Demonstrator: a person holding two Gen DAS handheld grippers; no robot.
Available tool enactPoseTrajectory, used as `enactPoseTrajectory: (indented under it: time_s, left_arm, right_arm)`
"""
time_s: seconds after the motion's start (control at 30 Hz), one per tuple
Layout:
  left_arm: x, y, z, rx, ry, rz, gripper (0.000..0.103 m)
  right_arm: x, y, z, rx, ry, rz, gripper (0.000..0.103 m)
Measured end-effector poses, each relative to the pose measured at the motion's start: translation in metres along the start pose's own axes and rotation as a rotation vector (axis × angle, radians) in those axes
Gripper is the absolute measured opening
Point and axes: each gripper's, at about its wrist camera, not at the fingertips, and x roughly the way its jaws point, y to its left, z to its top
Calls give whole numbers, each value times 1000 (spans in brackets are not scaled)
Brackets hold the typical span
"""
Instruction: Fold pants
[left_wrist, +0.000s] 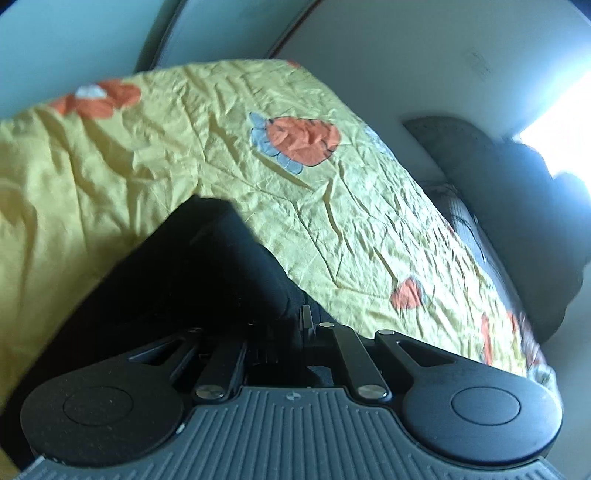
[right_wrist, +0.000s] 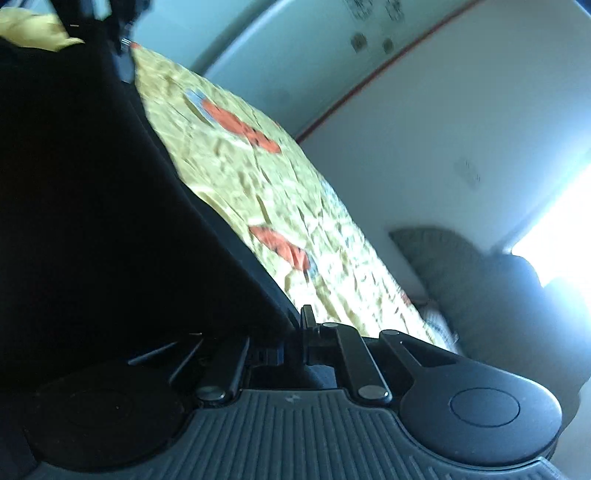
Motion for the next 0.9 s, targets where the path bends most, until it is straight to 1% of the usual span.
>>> enactPoseTrajectory:
  time_s: [0.03,0.07,0.17,0.23,0.37,0.47,0.53,0.63,0.8,0.9]
  left_arm:
    - [-5,1,-3,25,1,-3,6]
    - [-8,4,-5,39,5,-8,6]
    - [-23,13,-15,89,12,-34,6]
    - [-34,18,-22,136,12,-48,6]
    - [-54,27,-36,202,21,-72,6]
    - [-66,33,-46,241,26,-81,6]
    - [-70,36,-51,263,32,-79,6]
    - [-73,38,-58,298,38,-61,6]
    - [-77,42,-66,336,35,-33,6]
    - [-77,42,-70,346,29,-17,6]
  right_arm:
    - [-11,5,2,-11,-13,0,8]
    - [-27,11,-2,-14,-21,1,8]
    - [-53,19,2,-27,-39,19,8]
    - [-53,16,0,-34,-49,36,8]
    - [-81,42,-1,-60,-46,60,8]
    - [-96,44,-1,-51,-41,83,8]
    - [-103,51,-2,-64,-32,89,8]
    - [-104,52,-6,-65,-29,121,8]
    - [-119,58,-5,-58,-35,184,8]
    - [-121,60,-4,-58,-33,203,8]
